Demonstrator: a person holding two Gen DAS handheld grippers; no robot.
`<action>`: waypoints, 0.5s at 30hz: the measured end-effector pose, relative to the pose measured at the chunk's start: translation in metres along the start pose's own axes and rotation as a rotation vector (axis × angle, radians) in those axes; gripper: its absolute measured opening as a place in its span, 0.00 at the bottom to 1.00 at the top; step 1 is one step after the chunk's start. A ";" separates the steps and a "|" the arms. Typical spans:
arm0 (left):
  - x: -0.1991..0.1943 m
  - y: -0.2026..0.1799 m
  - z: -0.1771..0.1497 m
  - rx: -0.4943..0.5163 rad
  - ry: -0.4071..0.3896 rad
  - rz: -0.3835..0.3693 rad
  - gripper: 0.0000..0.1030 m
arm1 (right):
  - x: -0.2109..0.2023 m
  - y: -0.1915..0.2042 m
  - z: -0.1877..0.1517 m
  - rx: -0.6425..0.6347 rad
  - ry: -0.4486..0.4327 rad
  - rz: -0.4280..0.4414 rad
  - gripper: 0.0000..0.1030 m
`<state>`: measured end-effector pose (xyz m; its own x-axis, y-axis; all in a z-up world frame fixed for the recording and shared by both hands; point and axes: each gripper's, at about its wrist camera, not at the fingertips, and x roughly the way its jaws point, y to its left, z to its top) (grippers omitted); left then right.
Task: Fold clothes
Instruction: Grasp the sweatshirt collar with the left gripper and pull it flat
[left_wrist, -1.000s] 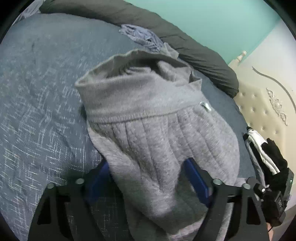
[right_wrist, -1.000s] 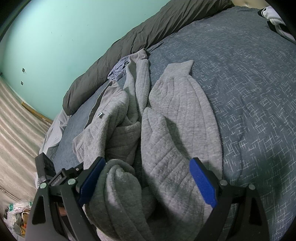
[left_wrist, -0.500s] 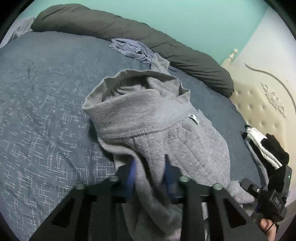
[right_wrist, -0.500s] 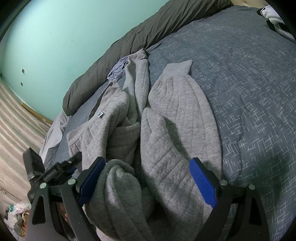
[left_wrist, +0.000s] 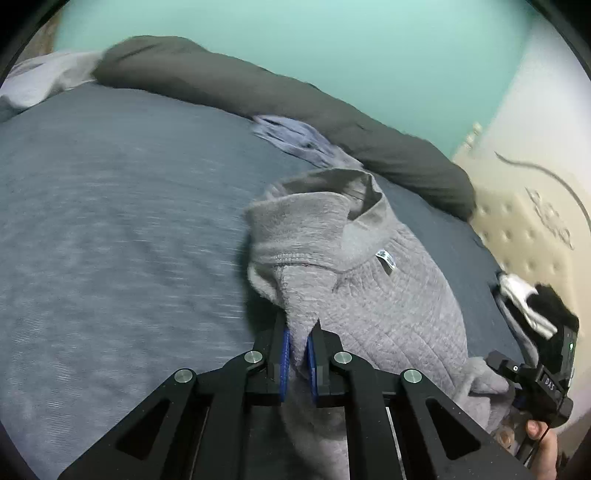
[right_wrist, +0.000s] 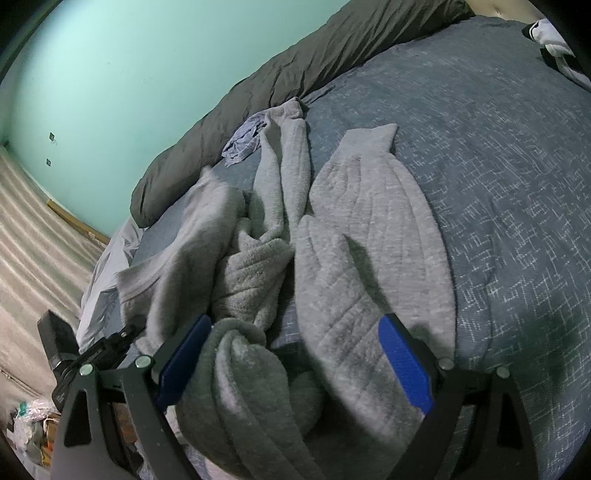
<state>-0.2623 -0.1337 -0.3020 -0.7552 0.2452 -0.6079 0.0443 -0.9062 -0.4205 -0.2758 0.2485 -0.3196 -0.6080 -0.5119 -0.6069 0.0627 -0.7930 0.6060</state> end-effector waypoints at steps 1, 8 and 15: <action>-0.009 0.011 0.000 -0.019 -0.006 0.007 0.08 | 0.000 0.001 0.000 -0.001 -0.001 0.000 0.90; -0.056 0.060 -0.009 -0.081 -0.027 0.057 0.07 | 0.005 0.015 -0.004 -0.020 0.004 0.002 0.90; -0.088 0.096 -0.021 -0.150 -0.032 0.086 0.03 | 0.004 0.030 -0.005 -0.042 -0.014 0.008 0.90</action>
<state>-0.1782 -0.2355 -0.3030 -0.7644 0.1557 -0.6256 0.2052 -0.8612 -0.4651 -0.2720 0.2213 -0.3066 -0.6180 -0.5143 -0.5946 0.1008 -0.8019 0.5889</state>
